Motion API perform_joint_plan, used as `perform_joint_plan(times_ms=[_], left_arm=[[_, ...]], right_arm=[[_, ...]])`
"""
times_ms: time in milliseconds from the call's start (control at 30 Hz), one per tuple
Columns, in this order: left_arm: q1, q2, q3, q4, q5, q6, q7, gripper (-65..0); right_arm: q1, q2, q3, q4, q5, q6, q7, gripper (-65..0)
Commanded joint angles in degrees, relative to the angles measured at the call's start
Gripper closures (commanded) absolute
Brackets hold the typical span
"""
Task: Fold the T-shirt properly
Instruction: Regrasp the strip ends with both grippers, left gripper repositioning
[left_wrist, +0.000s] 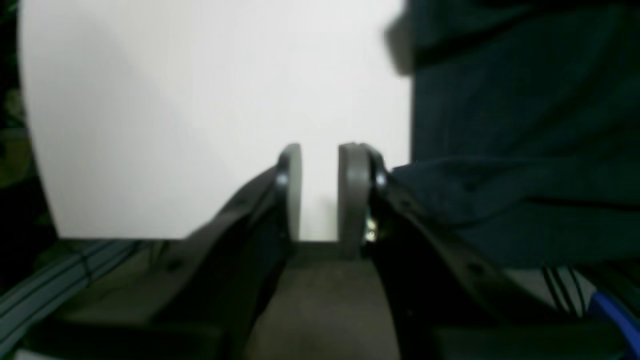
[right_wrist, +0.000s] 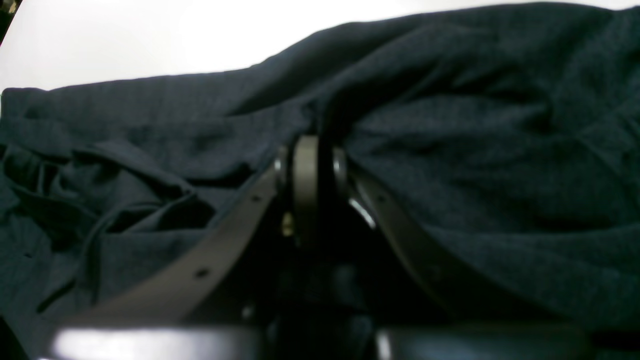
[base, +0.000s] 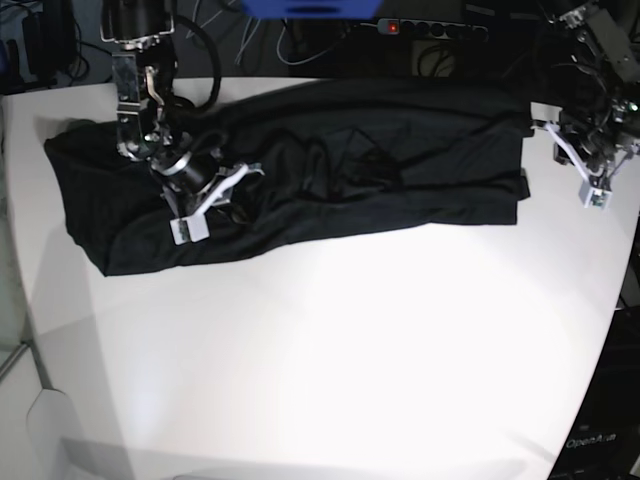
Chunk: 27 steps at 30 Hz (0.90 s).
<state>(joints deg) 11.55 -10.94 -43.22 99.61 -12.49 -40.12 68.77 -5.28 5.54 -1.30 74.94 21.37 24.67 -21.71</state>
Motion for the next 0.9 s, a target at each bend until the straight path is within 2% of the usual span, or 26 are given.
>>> perform_joint_plan(times_ms=[0,133,267,400,633,767,867], left_arm=[[-0.34,-0.71,-0.43,0.3,0.05,0.12,-0.95,-13.0],[-0.96,-0.45,-0.43,0.21,-0.48,0.12,-4.29,-12.9],[-2.8,2.28,-0.95,0.39,-0.04,0.12,-6.58,-12.8],[-4.65,4.3,-3.06,0.21,0.05,0.12,-11.5,-12.8],[-4.65,4.21,-1.92,-1.99,0.49,0.12,-12.64,-12.8],[-7.73,4.48,-1.83,-7.26,4.45,0.12,-14.4,-12.8],[-7.73,4.65,-1.57,-7.35,5.59,0.12,-15.01,-12.9]], right_arm=[[-1.01,0.22,-0.24,-1.31,-4.71,-2.2,-7.16,-2.5],[-1.01,0.22,-0.24,-1.31,-4.71,-2.2,-7.16,-2.5],[-1.01,0.22,-0.24,-1.31,-4.71,-2.2,-7.16,-2.5],[-1.01,0.13,-0.24,-1.4,-4.71,-2.2,-7.16,-2.5],[-1.01,0.13,-0.15,-1.4,-4.71,-2.2,-7.16,-2.5],[-1.01,0.13,-0.15,-1.4,-4.71,-2.2,-7.16,-2.5],[-1.01,0.13,-0.15,-1.4,-4.71,-2.2,-7.16,-2.5]])
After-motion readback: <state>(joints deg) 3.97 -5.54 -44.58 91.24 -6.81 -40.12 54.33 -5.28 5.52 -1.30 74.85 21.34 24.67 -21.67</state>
